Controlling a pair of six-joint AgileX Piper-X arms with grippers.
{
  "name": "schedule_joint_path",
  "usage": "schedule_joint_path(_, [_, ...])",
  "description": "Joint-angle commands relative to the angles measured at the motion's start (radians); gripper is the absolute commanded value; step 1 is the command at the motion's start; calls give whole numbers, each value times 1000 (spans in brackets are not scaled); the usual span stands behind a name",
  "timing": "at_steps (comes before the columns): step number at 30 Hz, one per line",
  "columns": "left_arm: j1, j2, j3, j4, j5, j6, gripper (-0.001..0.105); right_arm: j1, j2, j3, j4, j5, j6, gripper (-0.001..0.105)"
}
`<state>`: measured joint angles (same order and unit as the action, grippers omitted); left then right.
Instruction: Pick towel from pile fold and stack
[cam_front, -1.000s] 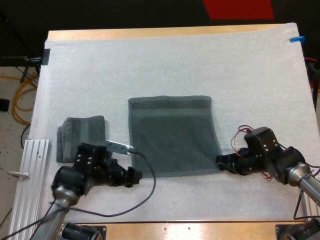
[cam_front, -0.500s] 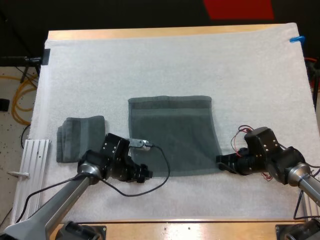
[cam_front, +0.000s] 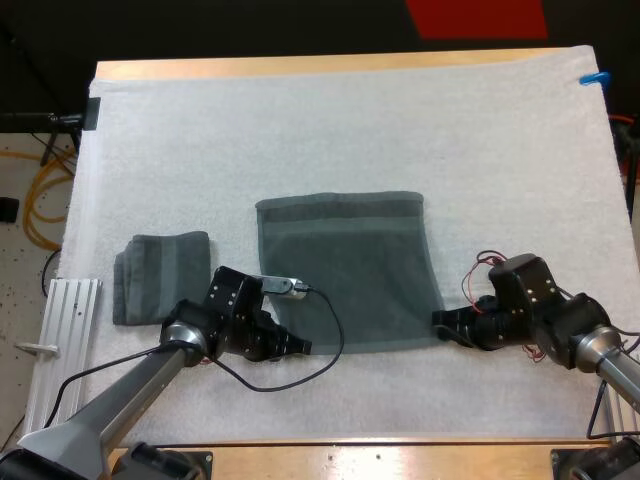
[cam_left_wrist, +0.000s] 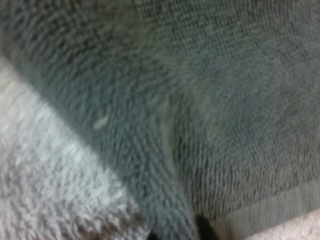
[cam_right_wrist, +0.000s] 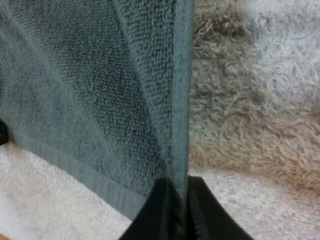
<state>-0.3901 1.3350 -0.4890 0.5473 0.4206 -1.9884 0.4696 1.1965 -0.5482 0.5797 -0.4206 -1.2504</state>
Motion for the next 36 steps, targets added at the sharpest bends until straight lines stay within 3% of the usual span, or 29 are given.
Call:
schedule_joint_path(1, [-8,1,11,16,7,-1,0,0,-7,2,10,2,-11,0])
schedule_joint_path(3, [-8,-26,4,45,23,11,0,0,-16,2,12,-9,-11,0])
schedule_joint_path(9, [-8,-223,-37,292,33,56,0,64,-144,-1,103,-6,2,0])
schedule_joint_path(11, [-8,-326,-41,379,60,56,0,110,-201,-1,133,-2,43,0])
schedule_joint_path(15, [-7,-426,-41,410,63,44,0,174,-247,-1,132,71,143,0])
schedule_joint_path(20, [16,-405,-41,278,63,19,0,174,-205,-1,10,192,249,0])
schedule_joint_path(25, [98,-270,-41,114,67,-28,0,116,-76,-1,-184,171,310,0])
schedule_joint_path(31, [223,-94,-41,-170,184,-99,0,26,105,-1,-426,96,415,0])
schedule_joint_path(36, [254,12,-41,-332,224,-125,0,-12,213,-7,-568,90,424,0])
